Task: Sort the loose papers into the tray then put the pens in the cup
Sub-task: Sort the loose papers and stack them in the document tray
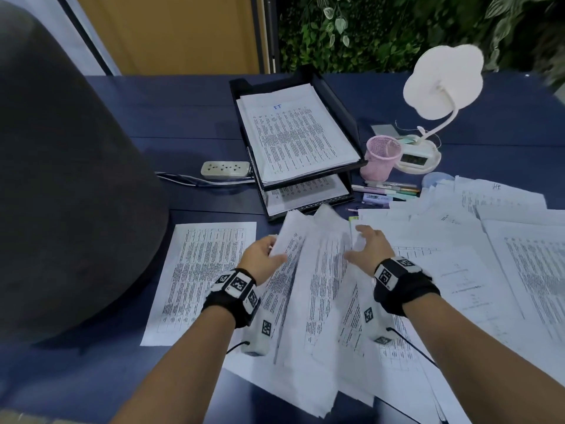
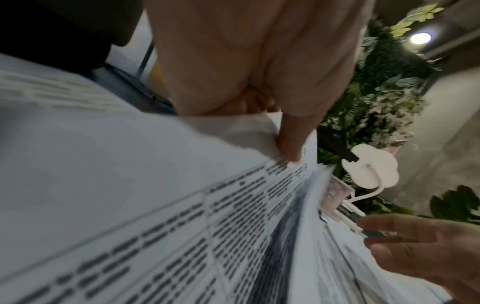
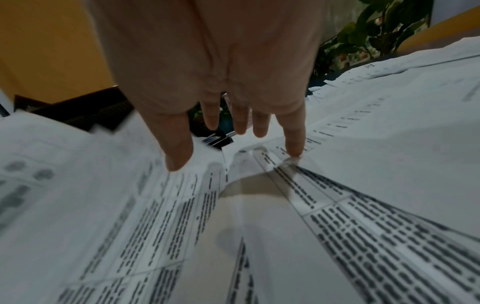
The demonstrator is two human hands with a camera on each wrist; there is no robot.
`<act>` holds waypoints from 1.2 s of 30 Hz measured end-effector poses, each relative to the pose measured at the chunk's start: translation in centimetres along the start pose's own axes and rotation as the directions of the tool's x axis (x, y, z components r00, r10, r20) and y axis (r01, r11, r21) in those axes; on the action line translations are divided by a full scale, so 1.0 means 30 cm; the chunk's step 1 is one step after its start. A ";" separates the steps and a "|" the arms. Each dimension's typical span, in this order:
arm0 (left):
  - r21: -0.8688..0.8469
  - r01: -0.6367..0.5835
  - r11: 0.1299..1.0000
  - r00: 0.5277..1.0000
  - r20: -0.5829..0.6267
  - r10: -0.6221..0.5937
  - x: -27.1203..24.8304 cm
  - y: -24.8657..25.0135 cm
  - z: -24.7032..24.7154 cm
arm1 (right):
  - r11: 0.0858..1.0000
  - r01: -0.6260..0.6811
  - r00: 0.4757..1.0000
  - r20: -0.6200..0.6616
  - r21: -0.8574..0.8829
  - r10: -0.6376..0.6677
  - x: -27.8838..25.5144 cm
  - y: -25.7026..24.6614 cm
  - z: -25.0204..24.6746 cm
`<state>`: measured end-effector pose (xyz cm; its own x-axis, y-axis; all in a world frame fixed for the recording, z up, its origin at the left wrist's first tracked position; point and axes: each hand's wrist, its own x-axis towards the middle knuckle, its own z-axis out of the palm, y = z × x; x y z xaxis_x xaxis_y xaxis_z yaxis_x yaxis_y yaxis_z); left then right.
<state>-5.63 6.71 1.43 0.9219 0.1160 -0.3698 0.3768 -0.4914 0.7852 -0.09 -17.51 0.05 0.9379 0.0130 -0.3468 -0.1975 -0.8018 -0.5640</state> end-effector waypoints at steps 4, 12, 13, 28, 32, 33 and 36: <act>0.215 0.195 0.957 0.972 0.086 -0.217 0.007 -0.065 0.019 | 0.991 -0.051 0.992 0.111 -0.124 0.065 -0.016 0.020 0.007; 0.174 0.043 0.984 0.991 -0.129 -0.021 -0.017 0.049 -0.021 | 0.982 -0.076 0.991 0.097 -0.173 0.094 -0.017 0.026 0.005; 0.208 0.001 0.978 0.988 -0.149 0.030 -0.024 0.086 -0.042 | 0.983 -0.079 0.991 0.095 -0.163 0.096 -0.015 0.024 0.004; -0.317 -0.451 0.835 0.847 -0.448 0.287 -0.096 0.344 -0.330 | 0.708 0.201 0.979 -0.116 0.677 -0.167 0.001 -0.189 -0.208; -0.362 -0.544 0.757 0.784 -0.541 0.305 -0.111 0.353 -0.336 | 0.680 0.286 0.954 -0.135 0.675 -0.268 -0.035 -0.312 -0.312; -0.361 -0.564 0.743 0.766 -0.564 0.307 -0.114 0.363 -0.338 | 0.658 0.314 0.945 -0.155 0.685 -0.289 -0.042 -0.336 -0.324; -0.373 -0.601 0.707 0.751 -0.566 0.339 -0.115 0.407 -0.345 | 0.504 0.398 0.906 -0.244 0.766 -0.346 -0.075 -0.412 -0.347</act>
<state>-3.26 9.23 17.44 0.8717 0.4091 0.2698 -0.2534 -0.0950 0.9627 3.21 -13.85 15.62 0.9877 0.1432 0.0633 0.0554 0.0588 -0.9967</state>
